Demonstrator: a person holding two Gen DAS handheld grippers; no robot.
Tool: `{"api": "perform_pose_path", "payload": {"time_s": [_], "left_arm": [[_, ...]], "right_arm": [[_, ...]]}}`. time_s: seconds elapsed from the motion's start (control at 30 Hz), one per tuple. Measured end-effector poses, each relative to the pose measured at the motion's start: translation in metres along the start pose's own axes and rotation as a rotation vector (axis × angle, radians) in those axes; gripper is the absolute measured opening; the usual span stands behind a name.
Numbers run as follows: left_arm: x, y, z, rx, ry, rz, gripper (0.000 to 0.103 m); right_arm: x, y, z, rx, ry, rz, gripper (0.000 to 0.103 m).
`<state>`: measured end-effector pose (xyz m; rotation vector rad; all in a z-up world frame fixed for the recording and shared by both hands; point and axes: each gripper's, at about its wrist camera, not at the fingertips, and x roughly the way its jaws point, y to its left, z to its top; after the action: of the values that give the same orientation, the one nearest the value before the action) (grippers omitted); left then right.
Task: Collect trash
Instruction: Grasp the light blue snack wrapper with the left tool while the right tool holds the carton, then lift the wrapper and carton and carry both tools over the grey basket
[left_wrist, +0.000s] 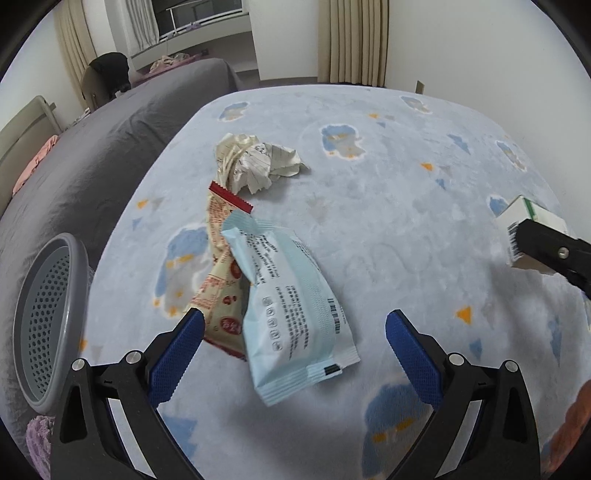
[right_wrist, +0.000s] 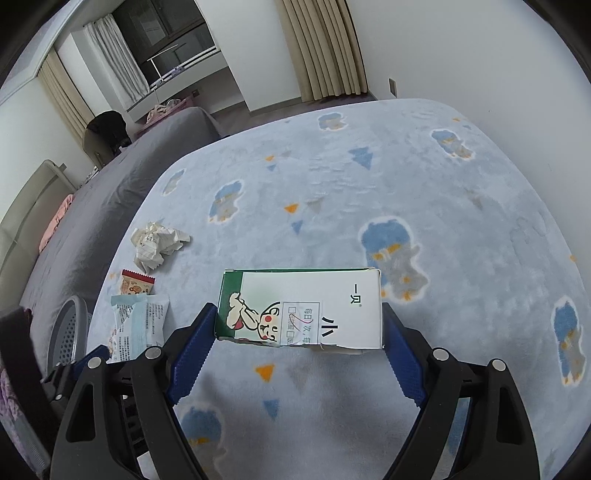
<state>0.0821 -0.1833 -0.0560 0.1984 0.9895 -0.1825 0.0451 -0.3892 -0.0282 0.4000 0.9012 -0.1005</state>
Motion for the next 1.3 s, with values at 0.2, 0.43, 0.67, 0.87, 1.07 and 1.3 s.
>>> {"api": "perform_pose_path", "payload": {"time_s": [0.2, 0.43, 0.67, 0.87, 1.07, 1.3], "left_arm": [[0.009, -0.008, 0.003, 0.012, -0.01, 0.02, 0.096], [0.014, -0.019, 0.008, 0.034, -0.005, 0.01, 0.07], [0.017, -0.018, 0.009, 0.038, -0.008, 0.041, 0.051], [0.008, -0.007, 0.01, 0.023, -0.016, 0.02, 0.05], [-0.014, -0.002, 0.004, 0.039, -0.036, -0.012, 0.05], [-0.039, 0.011, -0.008, 0.044, -0.048, -0.054, 0.05]], "right_arm": [[-0.004, -0.004, 0.001, 0.017, -0.005, 0.011, 0.082], [-0.006, -0.005, 0.001, 0.019, -0.012, 0.017, 0.082], [-0.006, -0.005, 0.0, 0.023, -0.009, 0.016, 0.082], [-0.005, -0.005, -0.001, 0.022, -0.004, 0.018, 0.082], [-0.001, -0.003, -0.001, 0.015, 0.002, 0.016, 0.082], [0.006, 0.001, -0.003, 0.006, 0.012, 0.01, 0.082]]}}
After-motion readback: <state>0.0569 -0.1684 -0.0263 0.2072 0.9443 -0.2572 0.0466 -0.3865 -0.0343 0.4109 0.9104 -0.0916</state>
